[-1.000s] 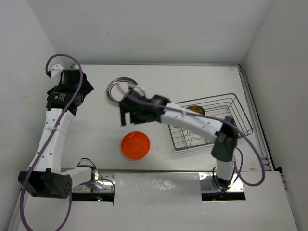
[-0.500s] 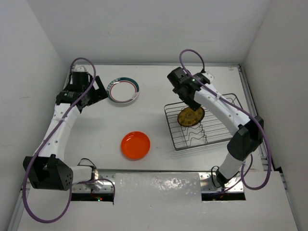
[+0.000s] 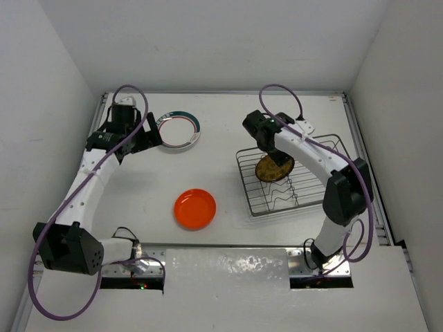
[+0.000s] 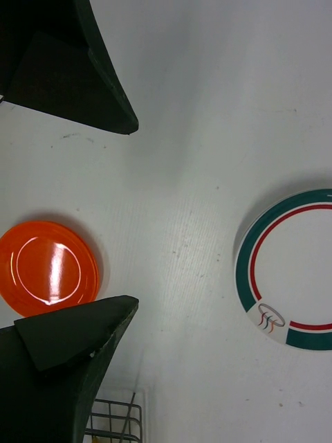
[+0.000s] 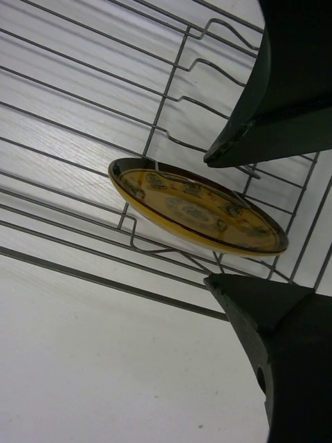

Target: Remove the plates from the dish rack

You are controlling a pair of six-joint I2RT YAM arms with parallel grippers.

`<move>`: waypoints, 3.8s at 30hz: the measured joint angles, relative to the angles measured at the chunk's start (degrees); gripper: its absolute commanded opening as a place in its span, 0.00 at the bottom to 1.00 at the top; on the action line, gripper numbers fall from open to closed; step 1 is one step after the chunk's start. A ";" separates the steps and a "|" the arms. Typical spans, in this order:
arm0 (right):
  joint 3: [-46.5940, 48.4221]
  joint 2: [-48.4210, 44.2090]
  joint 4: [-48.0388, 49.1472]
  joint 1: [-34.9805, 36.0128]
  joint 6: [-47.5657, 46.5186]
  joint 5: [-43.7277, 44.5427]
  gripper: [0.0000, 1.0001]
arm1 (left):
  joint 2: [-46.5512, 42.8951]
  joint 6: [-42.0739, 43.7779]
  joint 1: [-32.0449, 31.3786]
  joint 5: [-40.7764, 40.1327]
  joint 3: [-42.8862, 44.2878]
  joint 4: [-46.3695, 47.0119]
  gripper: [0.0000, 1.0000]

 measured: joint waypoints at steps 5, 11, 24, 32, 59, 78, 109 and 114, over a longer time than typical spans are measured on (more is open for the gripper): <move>-1.90 1.66 2.56 -0.37 2.78 1.55 0.45 | 0.00 0.39 -1.05 0.00 -0.02 0.28 1.00; -6.60 1.75 8.70 -0.76 3.61 2.34 0.25 | 0.07 0.46 -1.38 -0.04 -0.76 1.25 1.00; -8.37 -1.05 11.10 -1.07 7.82 2.89 0.02 | 1.77 0.63 -1.44 -0.04 -1.42 1.84 1.00; -5.99 -8.02 8.37 -1.07 10.82 3.32 0.00 | 3.58 0.63 -1.44 -0.09 -1.40 1.88 1.00; 16.41 13.00 19.19 28.52 -41.57 -23.23 0.00 | 4.48 -13.07 5.09 -30.91 13.92 -12.11 1.00; 21.70 18.27 16.13 33.29 -43.54 -22.60 0.23 | 2.23 -10.05 5.09 -29.68 7.98 -10.78 1.00; 13.84 -16.72 17.20 2.36 -76.43 -5.81 0.99 | 3.23 -2.84 5.07 -17.94 11.69 -6.51 1.00; 14.05 -28.70 11.85 -9.64 -86.51 -1.92 0.99 | 1.86 -0.57 4.94 -15.58 10.82 -4.81 1.00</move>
